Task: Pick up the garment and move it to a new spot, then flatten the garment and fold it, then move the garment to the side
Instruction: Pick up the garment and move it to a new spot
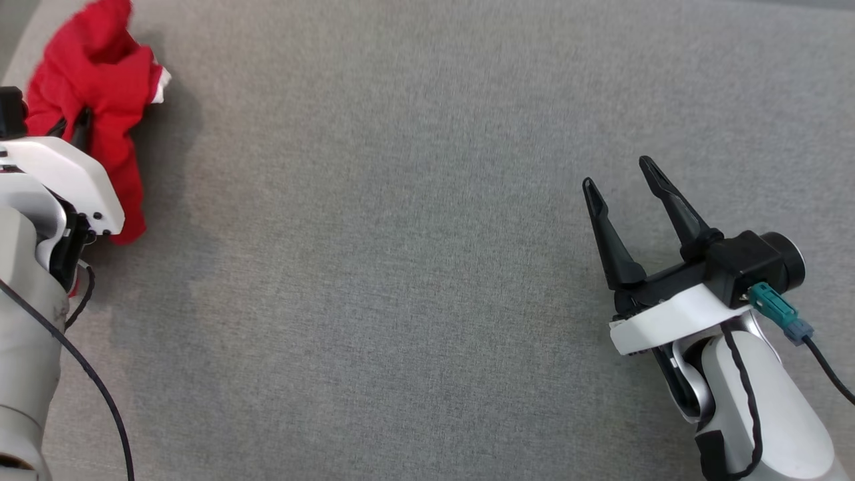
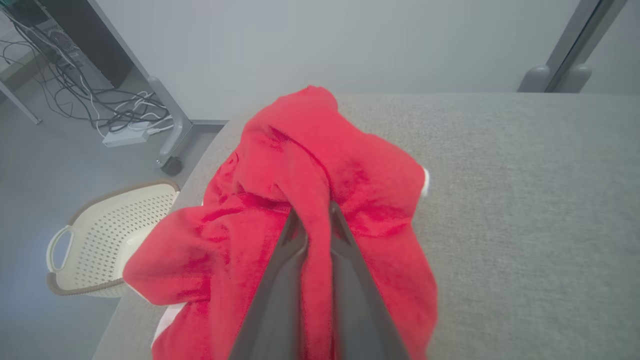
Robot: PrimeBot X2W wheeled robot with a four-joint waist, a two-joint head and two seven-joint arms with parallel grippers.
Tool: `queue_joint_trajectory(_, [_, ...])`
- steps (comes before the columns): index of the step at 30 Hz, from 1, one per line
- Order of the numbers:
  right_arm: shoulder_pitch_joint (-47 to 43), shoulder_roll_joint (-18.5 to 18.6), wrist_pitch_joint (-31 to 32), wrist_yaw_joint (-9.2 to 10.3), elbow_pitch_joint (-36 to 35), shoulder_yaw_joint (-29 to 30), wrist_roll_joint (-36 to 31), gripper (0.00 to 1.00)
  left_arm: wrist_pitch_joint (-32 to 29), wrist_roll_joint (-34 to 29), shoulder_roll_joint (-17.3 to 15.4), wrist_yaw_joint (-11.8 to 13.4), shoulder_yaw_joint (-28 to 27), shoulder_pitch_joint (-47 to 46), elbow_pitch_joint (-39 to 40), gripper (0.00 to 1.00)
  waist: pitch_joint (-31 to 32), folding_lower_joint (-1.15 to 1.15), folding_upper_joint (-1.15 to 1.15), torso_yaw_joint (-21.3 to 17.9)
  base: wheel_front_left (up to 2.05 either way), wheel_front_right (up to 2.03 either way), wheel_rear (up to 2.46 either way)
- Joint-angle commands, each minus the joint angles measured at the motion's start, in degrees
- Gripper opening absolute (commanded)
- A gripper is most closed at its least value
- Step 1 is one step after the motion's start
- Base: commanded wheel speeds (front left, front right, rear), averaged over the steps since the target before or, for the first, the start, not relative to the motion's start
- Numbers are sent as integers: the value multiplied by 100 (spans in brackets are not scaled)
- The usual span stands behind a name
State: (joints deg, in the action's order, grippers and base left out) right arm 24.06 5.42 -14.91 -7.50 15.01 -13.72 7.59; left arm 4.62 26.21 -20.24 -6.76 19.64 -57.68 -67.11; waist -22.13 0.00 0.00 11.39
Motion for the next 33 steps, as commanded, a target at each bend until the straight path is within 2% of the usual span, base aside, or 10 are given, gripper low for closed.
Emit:
queue_joint_trajectory(1, [-69,7,-28,0,2,30,56,100,152,-38,11,1,18,50,27,0,262,0,0,-20,0,0,0])
queue_joint_trajectory(6, [-277,-70,-27,0,97,179,107,100,826,-87,77,-20,89,90,93,0,810,0,0,-85,0,0,0])
queue_joint_trajectory(12, [-596,-147,-27,0,146,352,158,100,1047,12,272,-73,90,271,614,0,1387,0,0,-223,0,0,0])
queue_joint_trajectory(18, [-878,-202,-27,1,180,496,168,100,1052,-269,361,-36,65,715,1982,0,1859,0,0,-466,0,0,0])
queue_joint_trajectory(22, [-954,-224,-27,0,150,500,123,100,1052,-585,554,59,140,1102,2933,0,2006,0,0,-740,0,0,0])
queue_joint_trajectory(25, [-973,-228,-27,0,134,541,125,100,1053,-786,697,26,269,1343,3495,0,2044,0,0,-981,0,0,0])
queue_joint_trajectory(33, [-913,-244,-27,0,122,546,92,100,1055,-1179,1040,-54,971,1748,3801,0,1911,0,0,-1598,0,0,0])
